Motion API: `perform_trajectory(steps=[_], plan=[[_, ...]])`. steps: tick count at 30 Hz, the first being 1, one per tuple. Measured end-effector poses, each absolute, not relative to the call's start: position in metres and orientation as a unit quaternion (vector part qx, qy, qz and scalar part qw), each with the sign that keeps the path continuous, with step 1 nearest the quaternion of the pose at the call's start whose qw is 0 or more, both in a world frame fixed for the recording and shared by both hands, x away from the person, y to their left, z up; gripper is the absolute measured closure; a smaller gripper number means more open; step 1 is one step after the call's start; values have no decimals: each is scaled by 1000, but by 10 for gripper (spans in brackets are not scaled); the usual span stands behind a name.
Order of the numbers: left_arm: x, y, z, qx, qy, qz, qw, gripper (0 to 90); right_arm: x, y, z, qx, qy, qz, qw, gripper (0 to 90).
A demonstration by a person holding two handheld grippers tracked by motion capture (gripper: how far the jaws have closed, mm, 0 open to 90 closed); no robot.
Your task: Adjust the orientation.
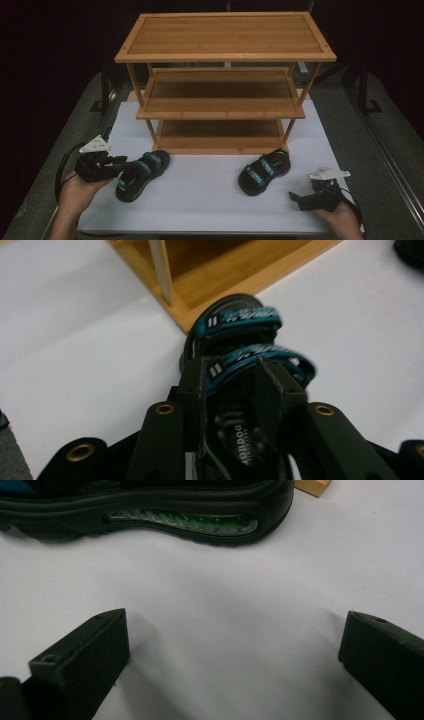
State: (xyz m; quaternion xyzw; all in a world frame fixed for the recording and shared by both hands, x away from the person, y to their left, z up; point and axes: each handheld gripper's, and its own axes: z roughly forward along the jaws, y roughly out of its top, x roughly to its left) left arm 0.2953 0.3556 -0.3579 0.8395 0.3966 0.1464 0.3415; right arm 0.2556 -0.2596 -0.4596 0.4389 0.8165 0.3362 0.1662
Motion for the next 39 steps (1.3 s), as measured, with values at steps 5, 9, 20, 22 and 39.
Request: perform_trajectory(steps=[5, 9, 20, 22, 39], plan=[[300, 360, -369, 843, 399, 142, 332, 606, 256, -260, -459, 440, 816, 336, 166, 0], [303, 361, -372, 844, 394, 134, 338, 592, 256, -259, -459, 440, 816, 336, 166, 0], [306, 359, -380, 857, 381, 123, 325, 562, 256, -260, -460, 439, 816, 336, 166, 0], [309, 357, -381, 858, 383, 121, 321, 581, 256, -260, -460, 439, 816, 336, 166, 0], [306, 337, -373, 852, 403, 150, 299, 785, 256, -260, -460, 439, 816, 336, 166, 0]])
